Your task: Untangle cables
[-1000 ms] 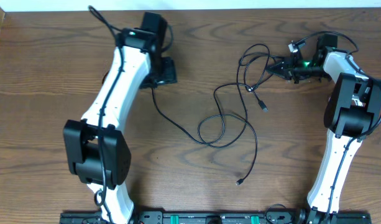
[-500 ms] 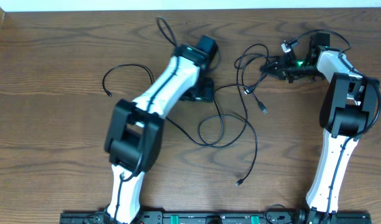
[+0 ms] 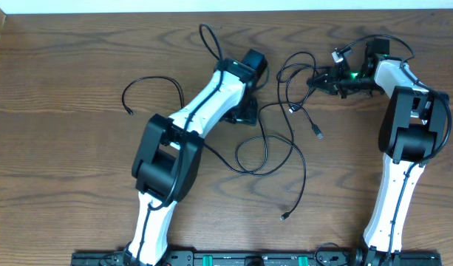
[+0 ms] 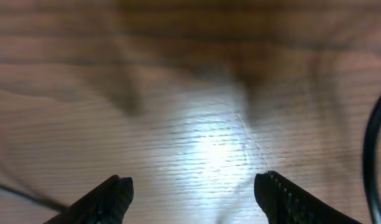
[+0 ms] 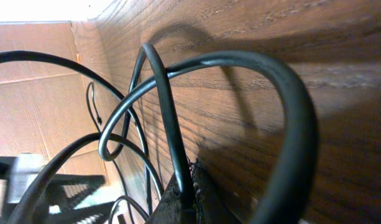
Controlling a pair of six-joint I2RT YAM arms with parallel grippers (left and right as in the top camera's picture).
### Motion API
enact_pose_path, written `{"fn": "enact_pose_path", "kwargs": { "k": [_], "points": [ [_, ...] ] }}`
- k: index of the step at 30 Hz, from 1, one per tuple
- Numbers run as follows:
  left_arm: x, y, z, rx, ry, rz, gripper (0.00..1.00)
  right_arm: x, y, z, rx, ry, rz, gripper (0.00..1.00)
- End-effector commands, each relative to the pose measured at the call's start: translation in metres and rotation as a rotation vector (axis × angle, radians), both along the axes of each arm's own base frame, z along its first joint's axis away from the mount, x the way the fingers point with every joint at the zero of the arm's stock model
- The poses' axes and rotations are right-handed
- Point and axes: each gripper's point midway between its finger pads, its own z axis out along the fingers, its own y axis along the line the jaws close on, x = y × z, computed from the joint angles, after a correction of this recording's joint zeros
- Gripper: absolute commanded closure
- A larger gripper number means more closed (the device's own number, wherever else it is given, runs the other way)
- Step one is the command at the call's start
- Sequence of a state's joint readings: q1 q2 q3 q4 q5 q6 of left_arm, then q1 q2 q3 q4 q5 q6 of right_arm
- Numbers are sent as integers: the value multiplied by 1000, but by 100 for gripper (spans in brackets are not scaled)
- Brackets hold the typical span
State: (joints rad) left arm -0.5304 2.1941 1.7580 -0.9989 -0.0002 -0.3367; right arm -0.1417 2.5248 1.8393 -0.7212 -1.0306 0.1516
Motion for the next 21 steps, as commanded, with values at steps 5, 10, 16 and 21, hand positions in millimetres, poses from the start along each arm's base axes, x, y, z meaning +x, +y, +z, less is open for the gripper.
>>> {"fn": "enact_pose_path", "kwargs": {
  "k": [5, 10, 16, 21],
  "points": [
    [0, -27, 50, -191, -46, -63, 30, -9, -13, -44, -187, 61, -3, 99],
    [-9, -46, 54, -295, -5, -101, 30, -9, -13, -44, -187, 62, -3, 99],
    [-7, -48, 51, -299, -14, -103, 29, -10, -12, -44, -187, 65, -3, 98],
    [-10, -46, 36, -295, -4, -95, 29, -10, -12, -44, -187, 65, -3, 98]
  ]
}}
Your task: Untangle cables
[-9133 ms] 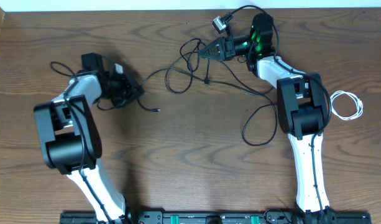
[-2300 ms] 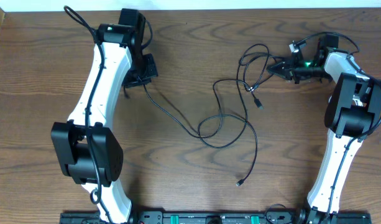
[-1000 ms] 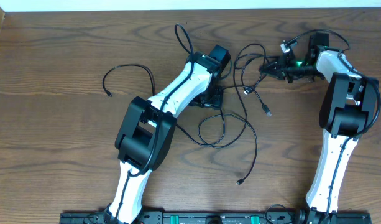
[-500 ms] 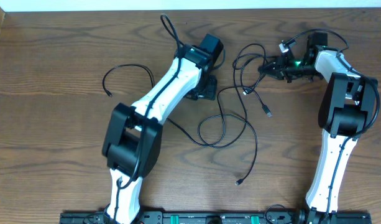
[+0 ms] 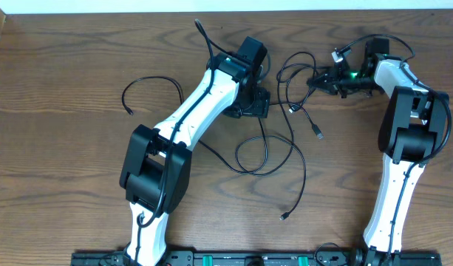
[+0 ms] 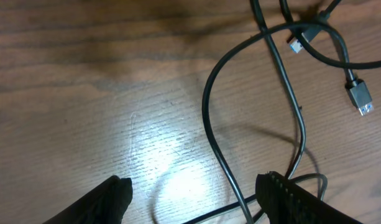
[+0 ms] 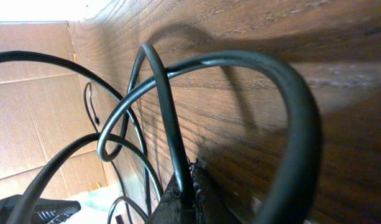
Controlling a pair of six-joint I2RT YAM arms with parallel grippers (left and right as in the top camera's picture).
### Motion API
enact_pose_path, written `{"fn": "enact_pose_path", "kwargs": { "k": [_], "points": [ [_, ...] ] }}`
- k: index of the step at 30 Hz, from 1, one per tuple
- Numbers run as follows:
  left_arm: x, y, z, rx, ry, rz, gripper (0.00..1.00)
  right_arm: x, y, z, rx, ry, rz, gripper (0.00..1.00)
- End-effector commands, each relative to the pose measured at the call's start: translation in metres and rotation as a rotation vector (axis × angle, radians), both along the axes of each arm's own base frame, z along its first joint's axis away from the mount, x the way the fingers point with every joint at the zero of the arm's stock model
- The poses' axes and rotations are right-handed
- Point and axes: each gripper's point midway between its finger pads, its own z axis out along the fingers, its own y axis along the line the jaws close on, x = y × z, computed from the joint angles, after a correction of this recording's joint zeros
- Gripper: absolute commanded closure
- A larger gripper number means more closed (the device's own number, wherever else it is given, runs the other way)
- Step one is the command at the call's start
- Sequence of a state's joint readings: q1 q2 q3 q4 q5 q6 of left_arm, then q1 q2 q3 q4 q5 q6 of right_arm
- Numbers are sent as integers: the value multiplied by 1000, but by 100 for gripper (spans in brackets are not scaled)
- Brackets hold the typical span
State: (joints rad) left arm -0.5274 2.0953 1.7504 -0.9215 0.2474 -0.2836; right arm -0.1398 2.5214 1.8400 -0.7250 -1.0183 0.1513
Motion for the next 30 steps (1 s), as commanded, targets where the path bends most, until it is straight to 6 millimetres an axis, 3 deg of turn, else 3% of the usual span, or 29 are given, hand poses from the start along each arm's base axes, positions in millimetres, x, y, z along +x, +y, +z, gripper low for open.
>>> {"fn": "enact_pose_path", "kwargs": {
  "k": [1, 12, 18, 20, 21, 22, 26, 30],
  "points": [
    [-10, 0, -16, 0, 28, -8, 29, -10, -12, -44, -175, 64, -3, 98],
    [-17, -1, -57, -20, 27, 54, 30, -10, -12, -44, -175, 64, -3, 98],
    [-17, -2, -57, -21, 25, 53, 54, -10, -12, -44, -175, 64, -3, 97],
    [-17, -2, -57, -21, 24, 53, 74, -10, -12, -44, -175, 64, -3, 97],
    [-16, -2, -57, -22, 22, 55, 88, -10, -12, -44, -175, 64, -3, 97],
    [-15, -1, -56, -24, 20, 56, 92, -10, -12, -44, -175, 64, -3, 97],
    [-9, 3, -44, -33, 6, 70, 93, -10, -12, -44, -175, 64, -3, 96],
    [0, 15, -6, -66, -48, 104, 93, -9, -13, -43, -176, 56, -4, 99]
  ]
}}
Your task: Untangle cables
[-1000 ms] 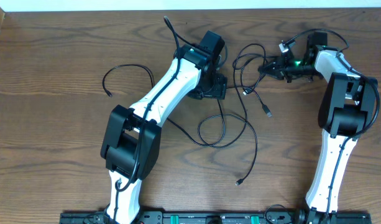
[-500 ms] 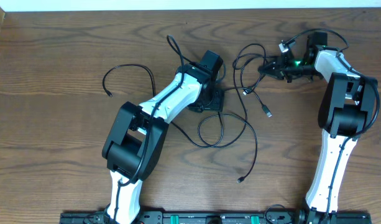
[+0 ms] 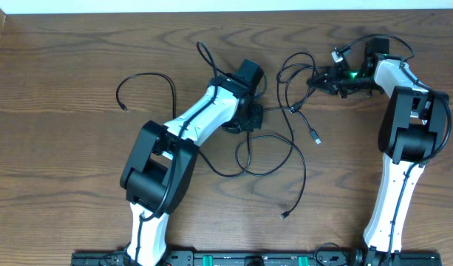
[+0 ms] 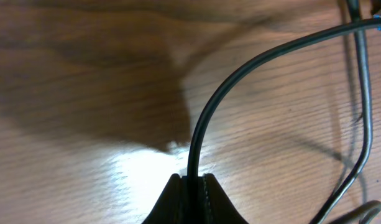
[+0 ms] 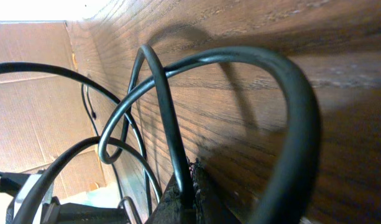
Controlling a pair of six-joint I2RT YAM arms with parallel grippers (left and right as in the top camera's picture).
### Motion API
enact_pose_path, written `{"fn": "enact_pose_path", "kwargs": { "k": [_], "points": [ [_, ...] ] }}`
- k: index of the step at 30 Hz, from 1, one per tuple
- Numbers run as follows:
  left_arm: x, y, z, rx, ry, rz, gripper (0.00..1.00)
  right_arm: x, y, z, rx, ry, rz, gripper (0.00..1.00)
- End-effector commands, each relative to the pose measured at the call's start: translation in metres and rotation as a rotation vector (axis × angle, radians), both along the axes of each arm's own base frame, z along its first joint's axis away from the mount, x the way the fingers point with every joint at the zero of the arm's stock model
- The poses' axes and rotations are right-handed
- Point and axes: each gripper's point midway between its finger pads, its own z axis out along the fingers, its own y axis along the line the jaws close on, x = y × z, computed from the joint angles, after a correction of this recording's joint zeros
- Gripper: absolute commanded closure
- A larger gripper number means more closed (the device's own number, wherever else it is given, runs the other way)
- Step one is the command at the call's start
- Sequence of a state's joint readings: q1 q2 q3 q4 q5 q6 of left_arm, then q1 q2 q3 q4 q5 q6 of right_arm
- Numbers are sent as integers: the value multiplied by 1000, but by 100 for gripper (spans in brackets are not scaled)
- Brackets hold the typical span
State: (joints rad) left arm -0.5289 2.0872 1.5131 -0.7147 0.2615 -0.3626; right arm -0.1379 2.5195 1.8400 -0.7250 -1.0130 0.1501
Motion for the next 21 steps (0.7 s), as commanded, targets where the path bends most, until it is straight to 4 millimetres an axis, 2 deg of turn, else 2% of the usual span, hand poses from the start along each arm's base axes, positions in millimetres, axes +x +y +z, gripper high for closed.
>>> {"fn": "enact_pose_path", "kwargs": {
  "k": [1, 6, 11, 14, 18, 21],
  "points": [
    [21, 12, 62, -67, -121, 46, 93, -9, -14, -43, -170, 58, -7, 99],
    [35, 42, 148, -155, -295, 136, 93, -9, -14, -44, -170, 59, -8, 99],
    [38, 84, 208, -169, -443, 226, 93, -9, -13, -44, -170, 59, -6, 99],
    [41, 117, 220, -92, -497, 310, 93, -9, -13, -44, -170, 60, -6, 99],
    [41, 161, 208, 69, -483, 463, 92, -10, -14, -44, -169, 68, -7, 99],
    [37, 171, 193, 116, -446, 479, 93, -10, -13, -39, -168, 67, -9, 99]
  ]
}}
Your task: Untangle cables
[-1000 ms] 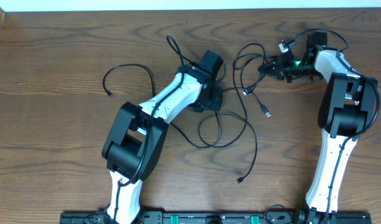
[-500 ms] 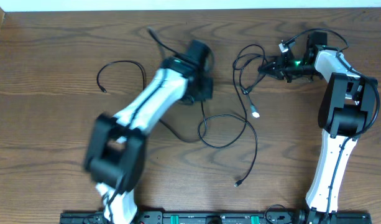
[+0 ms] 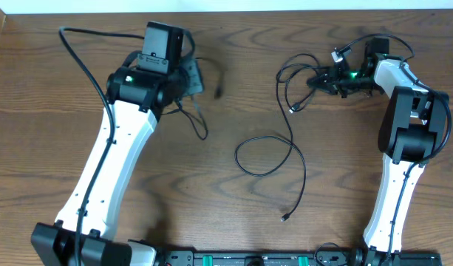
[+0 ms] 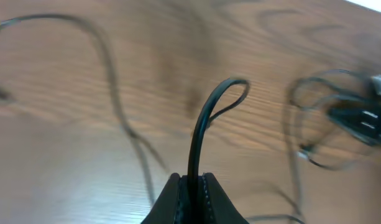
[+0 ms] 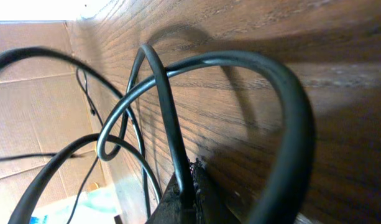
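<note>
My left gripper (image 3: pixel 192 77) is at the back left of the table, shut on a thin black cable (image 3: pixel 200 127) that trails from the far left corner and hangs down below the fingers. The left wrist view shows this cable (image 4: pixel 206 115) rising in a loop from the shut gripper (image 4: pixel 191 182). A second black cable (image 3: pixel 305 177) lies in a loop at the centre and runs up to a small tangle (image 3: pixel 289 77) beside my right gripper (image 3: pixel 320 80). The right wrist view has that gripper (image 5: pixel 185 186) shut on a strand (image 5: pixel 162 106), low against the wood.
The wooden table (image 3: pixel 63 185) ends at a white strip along the back. A cardboard box (image 5: pixel 28 99) stands beyond the table's left end. Both arm bases sit at the front edge. A small connector (image 3: pixel 284 216) ends the centre cable.
My left gripper, shut on a cable beside the tangle at the centre, is now far to the back left with that cable, which has come away from the other. The right gripper has not moved.
The left gripper was open low over bare wood, then open above crossing cables at the centre. Then it was shut on one strand there. Now that cable lies off to the left, apart from the one left at centre. The right gripper stayed shut on its strand throughout.
</note>
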Controlling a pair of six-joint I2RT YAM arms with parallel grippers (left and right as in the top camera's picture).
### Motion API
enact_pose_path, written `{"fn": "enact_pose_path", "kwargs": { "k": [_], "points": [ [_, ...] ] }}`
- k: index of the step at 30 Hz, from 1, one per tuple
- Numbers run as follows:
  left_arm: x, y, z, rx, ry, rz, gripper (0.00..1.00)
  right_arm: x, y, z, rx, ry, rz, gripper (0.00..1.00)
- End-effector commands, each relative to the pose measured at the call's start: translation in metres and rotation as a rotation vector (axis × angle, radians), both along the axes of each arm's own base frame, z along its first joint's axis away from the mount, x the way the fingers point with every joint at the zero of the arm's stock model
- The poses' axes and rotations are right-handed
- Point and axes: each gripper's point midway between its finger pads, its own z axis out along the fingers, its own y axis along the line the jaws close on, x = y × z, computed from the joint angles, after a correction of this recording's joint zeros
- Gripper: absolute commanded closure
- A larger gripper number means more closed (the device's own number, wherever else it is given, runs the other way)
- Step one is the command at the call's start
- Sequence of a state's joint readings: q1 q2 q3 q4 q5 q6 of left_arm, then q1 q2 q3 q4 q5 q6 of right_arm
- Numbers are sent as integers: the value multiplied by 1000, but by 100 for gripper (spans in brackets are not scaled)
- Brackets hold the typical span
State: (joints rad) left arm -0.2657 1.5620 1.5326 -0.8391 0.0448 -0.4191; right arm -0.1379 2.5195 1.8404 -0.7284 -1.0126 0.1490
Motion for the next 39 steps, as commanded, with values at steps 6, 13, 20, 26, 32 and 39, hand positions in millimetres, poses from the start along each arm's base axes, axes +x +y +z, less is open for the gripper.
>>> {"fn": "enact_pose_path", "kwargs": {
  "k": [6, 13, 20, 26, 32, 39],
  "points": [
    [-4, 28, -40, 107, 92, 101, 93, -4, -14, 15, -189, -43, 18, 99],
    [-1, 27, -60, 121, 139, 101, 92, -14, -33, 63, -405, -86, 19, 99],
    [1, 25, -82, 132, 198, 94, 92, 14, -93, 165, -660, -253, -208, 99],
    [1, 25, -87, 136, 211, 93, 92, 19, -190, 283, -920, -423, -525, 99],
    [2, 25, -87, 135, 207, 94, 92, -13, -277, 368, -1163, -495, -789, 99],
    [3, 24, -87, 134, 204, 94, 92, -49, -333, 393, -1434, -432, -862, 99]
  ]
}}
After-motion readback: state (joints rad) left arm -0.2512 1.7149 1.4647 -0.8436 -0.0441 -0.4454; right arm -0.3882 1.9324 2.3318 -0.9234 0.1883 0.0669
